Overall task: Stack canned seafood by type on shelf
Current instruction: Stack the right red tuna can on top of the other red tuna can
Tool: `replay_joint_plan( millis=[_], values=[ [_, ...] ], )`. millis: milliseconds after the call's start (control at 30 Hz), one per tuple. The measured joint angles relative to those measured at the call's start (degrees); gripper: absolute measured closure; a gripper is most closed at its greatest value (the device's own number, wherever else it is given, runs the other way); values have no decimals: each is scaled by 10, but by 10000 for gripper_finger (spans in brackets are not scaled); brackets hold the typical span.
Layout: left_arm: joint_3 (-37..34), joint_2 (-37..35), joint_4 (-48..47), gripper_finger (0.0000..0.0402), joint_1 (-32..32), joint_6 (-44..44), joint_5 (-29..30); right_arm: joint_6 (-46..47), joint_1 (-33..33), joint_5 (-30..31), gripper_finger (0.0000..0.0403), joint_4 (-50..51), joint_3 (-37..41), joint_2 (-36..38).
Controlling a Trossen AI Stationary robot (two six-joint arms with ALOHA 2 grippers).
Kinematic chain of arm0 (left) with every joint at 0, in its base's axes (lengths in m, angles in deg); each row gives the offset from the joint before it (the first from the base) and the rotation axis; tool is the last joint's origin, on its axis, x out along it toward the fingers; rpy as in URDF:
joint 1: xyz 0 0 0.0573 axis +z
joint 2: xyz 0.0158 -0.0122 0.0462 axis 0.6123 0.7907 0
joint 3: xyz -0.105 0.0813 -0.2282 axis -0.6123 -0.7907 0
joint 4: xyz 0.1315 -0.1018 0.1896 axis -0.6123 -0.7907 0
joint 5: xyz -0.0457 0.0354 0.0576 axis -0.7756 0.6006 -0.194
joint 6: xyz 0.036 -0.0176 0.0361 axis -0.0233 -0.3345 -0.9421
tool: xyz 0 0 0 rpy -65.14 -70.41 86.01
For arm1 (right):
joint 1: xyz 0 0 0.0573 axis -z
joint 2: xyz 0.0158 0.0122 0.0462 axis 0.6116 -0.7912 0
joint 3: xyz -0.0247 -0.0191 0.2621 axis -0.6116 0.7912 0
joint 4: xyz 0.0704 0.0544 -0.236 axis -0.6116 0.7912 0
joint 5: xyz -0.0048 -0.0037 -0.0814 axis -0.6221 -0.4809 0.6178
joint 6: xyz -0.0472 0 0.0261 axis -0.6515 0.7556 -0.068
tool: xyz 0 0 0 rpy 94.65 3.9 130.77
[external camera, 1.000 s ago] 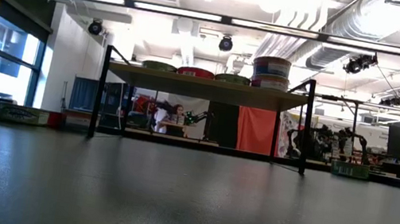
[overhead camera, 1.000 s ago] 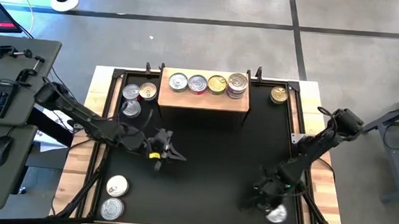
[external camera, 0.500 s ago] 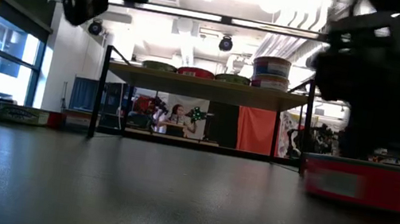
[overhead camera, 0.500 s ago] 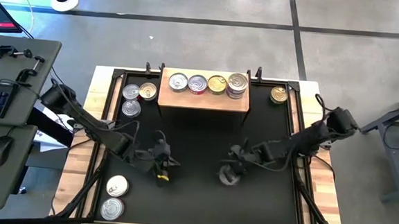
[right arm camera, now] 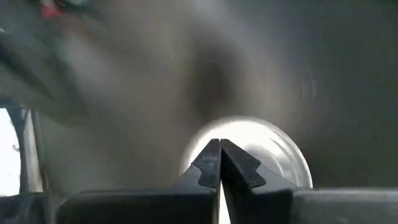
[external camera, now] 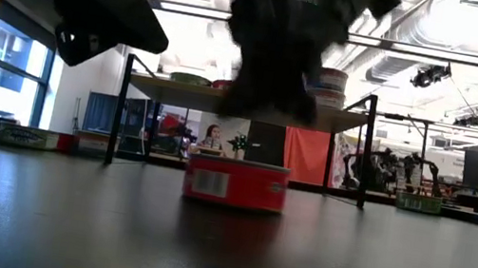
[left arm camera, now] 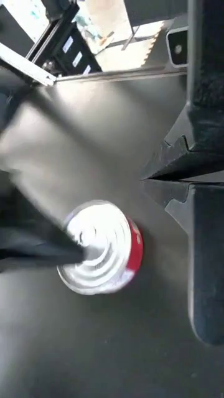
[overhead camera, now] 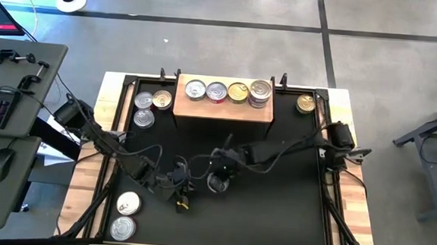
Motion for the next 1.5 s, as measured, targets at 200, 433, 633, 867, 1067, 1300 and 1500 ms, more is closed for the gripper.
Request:
replay_joint_plan(
  millis=[200,433,633,867,1067,1300,1500],
  values=[
    [0,13,13,401,2,-46,62,-70,5,21,403,188,-57,36],
    [0,91,107,402,59,-119,17,0,-10,16,403,189,58,64],
    [0,129,131,401,77,-152,-16,101,-14,23,403,35,169,65],
    [0,142,111,402,77,-159,-12,147,-3,66,403,-73,199,66],
    [0,142,108,402,83,-174,-9,152,1,65,403,-78,199,60],
    [0,142,107,402,88,-175,-9,160,1,2,403,-118,198,30],
    [0,141,90,402,86,-174,-9,179,-2,-7,403,-127,199,44]
  ],
)
